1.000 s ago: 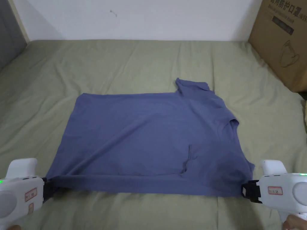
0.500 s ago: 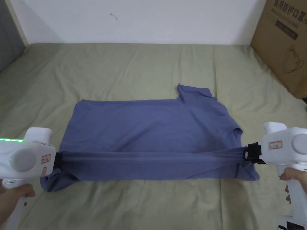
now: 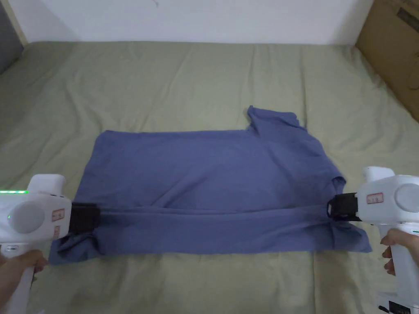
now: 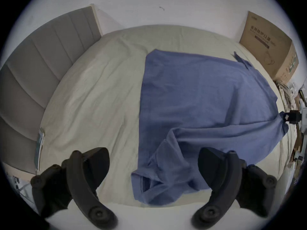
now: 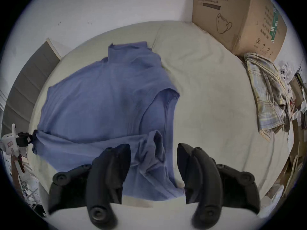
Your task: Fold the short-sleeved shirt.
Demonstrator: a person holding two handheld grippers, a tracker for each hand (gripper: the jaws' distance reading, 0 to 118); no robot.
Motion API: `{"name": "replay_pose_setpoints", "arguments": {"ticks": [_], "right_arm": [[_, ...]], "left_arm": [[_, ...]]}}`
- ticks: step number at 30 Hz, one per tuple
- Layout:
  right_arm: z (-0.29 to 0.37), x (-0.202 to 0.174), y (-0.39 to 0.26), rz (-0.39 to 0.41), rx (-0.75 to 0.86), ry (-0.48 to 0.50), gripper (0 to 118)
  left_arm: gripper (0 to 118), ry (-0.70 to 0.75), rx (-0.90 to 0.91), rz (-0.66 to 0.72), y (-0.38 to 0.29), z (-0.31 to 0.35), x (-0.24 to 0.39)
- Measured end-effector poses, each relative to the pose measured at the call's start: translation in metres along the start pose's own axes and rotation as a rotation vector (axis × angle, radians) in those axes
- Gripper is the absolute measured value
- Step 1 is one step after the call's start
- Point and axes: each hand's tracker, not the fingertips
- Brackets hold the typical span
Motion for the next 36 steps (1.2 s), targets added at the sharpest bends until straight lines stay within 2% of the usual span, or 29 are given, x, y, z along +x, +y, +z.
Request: {"name": "replay_pose_setpoints", "arguments": {"ticks": [2,7,8,9,10,11,12,14,17,21,22,23,24,25,29,31,33,34,35,36], "right_arm": [[0.014,0.003,-0.002,-0.019,0.035,0.012,64],[0.048,-0.002,-0.015,0.009,0.122,0.015,63],[0.052,-0.004,-0.020,0.012,0.123,0.019,57],[0.056,-0.006,-0.025,0.023,0.128,0.026,43],[0.058,-0.008,-0.031,0.035,0.138,0.030,23],[0.059,-0.012,-0.038,0.041,0.139,0.026,0],[0.057,-0.015,-0.047,0.042,0.141,0.019,0],[0.053,-0.019,-0.063,0.024,0.137,0.013,0],[0.044,-0.026,-0.084,0.003,0.087,0.058,0],[0.033,-0.026,-0.092,0.004,0.068,0.071,0],[0.033,-0.028,-0.092,0.005,0.067,0.073,0],[0.033,-0.028,-0.092,0.006,0.067,0.072,0],[0.034,-0.028,-0.091,0.007,0.068,0.071,0],[0.036,-0.028,-0.090,0.007,0.072,0.074,0],[0.037,-0.024,-0.086,0.003,0.078,0.078,0],[0.035,-0.024,-0.086,0.009,0.072,0.058,0],[0.030,-0.022,-0.084,0.001,0.057,0.049,0],[0.030,-0.023,-0.086,-0.005,0.053,0.053,0],[0.029,-0.022,-0.086,-0.009,0.052,0.058,0],[0.028,-0.022,-0.086,-0.012,0.050,0.061,0]], "left_arm": [[109,0.008,0.047,0.012,-0.004,0.017,-0.002],[110,-0.033,0.114,0.083,-0.022,0.059,-0.011],[108,-0.038,0.117,0.097,-0.029,0.066,-0.011],[98,-0.045,0.111,0.107,-0.035,0.070,-0.012],[75,-0.063,0.108,0.126,-0.044,0.073,-0.013],[26,-0.077,0.113,0.142,-0.052,0.076,-0.013],[26,-0.082,0.110,0.150,-0.062,0.075,-0.012],[0,-0.056,0.080,0.171,-0.078,0.067,-0.010],[0,-0.093,0.047,0.174,-0.094,0.058,-0.008],[1,-0.087,0.055,0.168,-0.087,0.046,-0.011],[12,-0.084,0.052,0.169,-0.082,0.043,-0.013],[51,-0.074,0.055,0.179,-0.077,0.038,-0.015],[79,-0.073,0.049,0.184,-0.073,0.031,-0.017],[92,-0.072,0.038,0.184,-0.070,0.025,-0.018],[87,-0.046,-0.008,0.197,-0.065,0.004,-0.021],[69,-0.057,-0.046,0.220,-0.068,-0.008,-0.023],[60,-0.044,-0.024,0.221,-0.073,-0.015,-0.030],[43,-0.043,-0.018,0.227,-0.072,-0.013,-0.030],[14,-0.025,0.000,0.229,-0.070,-0.010,-0.031],[9,-0.025,0.016,0.225,-0.070,-0.007,-0.031]]}}
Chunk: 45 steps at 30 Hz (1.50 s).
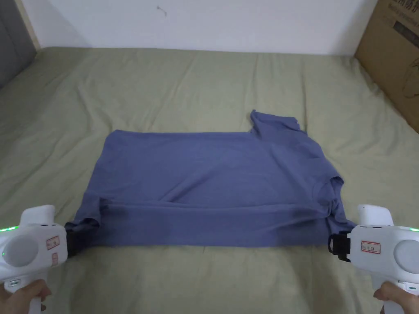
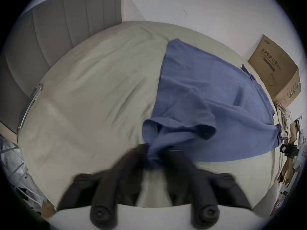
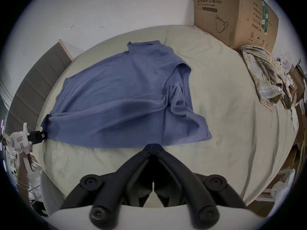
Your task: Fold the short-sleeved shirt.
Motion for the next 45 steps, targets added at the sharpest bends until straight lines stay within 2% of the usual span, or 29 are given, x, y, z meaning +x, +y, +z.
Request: {"name": "replay_pose_setpoints", "arguments": {"ticks": [1,4,5,6,7,8,9,10,12,15,16,17,18,20,22,32,35,37,40,42,43,44,45], "right_arm": [[0.000,0.000,0.000,-0.001,-0.001,0.002,0],[0.003,0.005,0.000,-0.007,0.013,-0.001,1],[0.005,0.008,0.001,-0.005,0.020,0.002,20],[0.009,0.007,0.002,0.008,0.026,-0.009,20],[0.009,0.010,0.005,0.041,0.021,-0.025,27],[0.008,0.012,0.007,0.058,0.020,-0.042,41],[0.006,0.015,0.010,0.062,0.018,-0.060,62],[0.004,0.018,0.012,0.055,0.021,-0.056,67],[-0.007,0.029,0.020,-0.012,0.016,-0.054,65],[-0.034,0.043,0.027,-0.099,-0.032,0.008,64],[-0.044,0.043,0.027,-0.086,-0.065,0.038,56],[-0.052,0.040,0.027,-0.076,-0.106,0.043,25],[-0.058,0.035,0.025,-0.059,-0.121,0.008,17],[-0.048,0.026,0.025,-0.035,-0.077,-0.027,12],[-0.036,0.024,0.026,-0.051,-0.062,-0.011,11],[0.026,0.022,0.010,0.003,-0.007,-0.008,11],[0.023,0.029,-0.012,-0.009,-0.036,-0.006,11],[0.016,0.030,-0.031,0.021,-0.086,-0.023,11],[0.005,0.027,-0.051,0.029,-0.084,-0.048,11],[0.005,0.026,-0.050,0.011,-0.068,-0.069,27],[0.007,0.026,-0.048,0.014,-0.066,-0.074,33],[0.010,0.027,-0.046,0.019,-0.065,-0.071,38],[0.014,0.026,-0.043,0.027,-0.062,-0.078,42]], "left_arm": [[7,-0.058,-0.002,0.025,0.001,0.002,0.001],[7,-0.027,-0.024,-0.032,0.003,0.002,0.012],[7,-0.013,-0.017,-0.062,0.003,0.004,0.014],[7,-0.009,-0.013,-0.075,0.002,0.007,0.016],[7,-0.015,-0.013,-0.069,0.003,0.010,0.016],[7,-0.019,-0.010,-0.067,0.004,0.012,0.015],[7,-0.024,-0.003,-0.058,0.004,0.014,0.012],[7,-0.031,0.007,-0.051,0.006,0.018,0.012],[7,-0.039,0.015,-0.049,0.008,0.023,0.012],[7,-0.030,0.017,-0.083,0.011,0.026,0.016],[7,-0.028,0.019,-0.088,0.011,0.026,0.017],[7,-0.027,0.019,-0.091,0.012,0.026,0.016],[7,-0.027,0.015,-0.092,0.012,0.025,0.016],[7,-0.028,0.010,-0.090,0.012,0.026,0.016],[7,-0.029,0.008,-0.094,0.013,0.030,0.015],[7,-0.032,0.040,-0.133,0.006,0.067,0.006],[7,-0.013,0.022,-0.163,-0.011,0.073,0.003],[7,0.012,-0.017,-0.191,-0.025,0.067,0.001],[7,0.019,-0.070,-0.141,-0.041,0.053,-0.004],[7,0.017,-0.059,-0.144,-0.045,0.050,-0.003],[9,0.024,-0.052,-0.141,-0.045,0.051,-0.001],[22,0.026,-0.050,-0.140,-0.043,0.052,-0.001],[46,0.041,-0.052,-0.146,-0.042,0.053,0.001]]}}
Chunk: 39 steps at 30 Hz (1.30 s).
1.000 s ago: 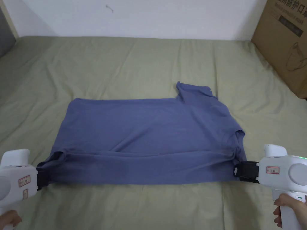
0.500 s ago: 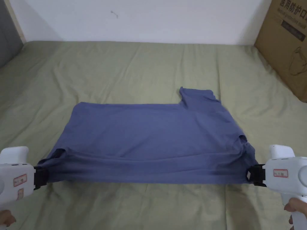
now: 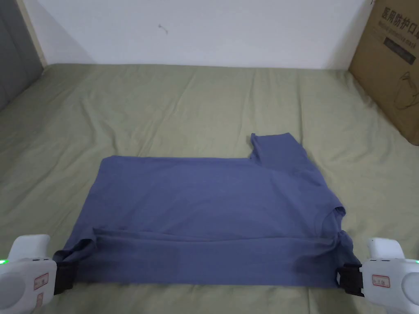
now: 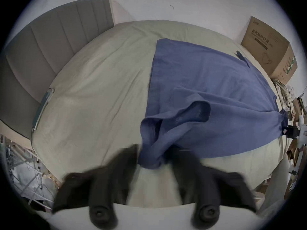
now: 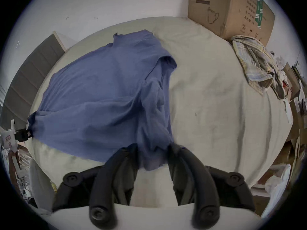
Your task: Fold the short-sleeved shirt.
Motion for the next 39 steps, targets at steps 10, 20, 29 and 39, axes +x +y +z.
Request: {"name": "replay_pose_setpoints", "arguments": {"ticks": [10,20,29,39], "right_arm": [[0.029,-0.014,0.046,0.047,0.108,0.046,48],[0.000,-0.033,0.049,0.014,0.096,0.089,0],[-0.036,-0.029,0.165,0.074,0.130,0.075,53],[-0.130,-0.014,0.279,0.011,0.034,0.016,75]], "left_arm": [[77,-0.101,0.168,-0.038,0.027,0.052,0.023],[0,-0.122,0.167,-0.076,0.041,0.030,0.043],[0,-0.125,0.160,-0.061,0.090,0.007,0.051],[0,-0.086,0.140,-0.086,0.118,-0.016,0.057]]}}
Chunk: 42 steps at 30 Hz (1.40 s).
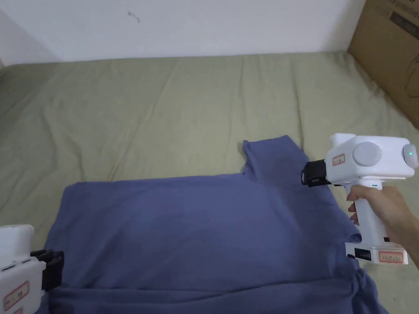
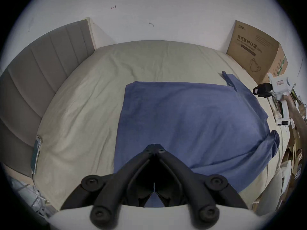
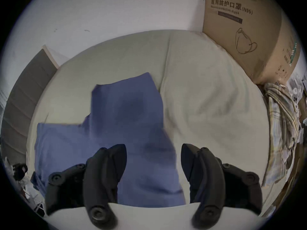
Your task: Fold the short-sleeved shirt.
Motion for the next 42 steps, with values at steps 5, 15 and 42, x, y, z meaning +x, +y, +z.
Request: {"name": "replay_pose_setpoints", "arguments": {"ticks": [5,15,42], "right_arm": [[-0.038,0.003,0.007,-0.003,-0.076,-0.020,42],[-0.022,-0.023,0.009,0.141,-0.072,-0.027,4],[-0.014,-0.007,0.013,0.106,-0.043,0.013,4]], "left_arm": [[0,-0.001,-0.022,0.038,0.004,-0.013,-0.006],[0,-0.013,-0.052,0.048,0.008,-0.027,-0.010],[45,0.007,-0.167,0.181,0.138,-0.193,-0.064]]}}
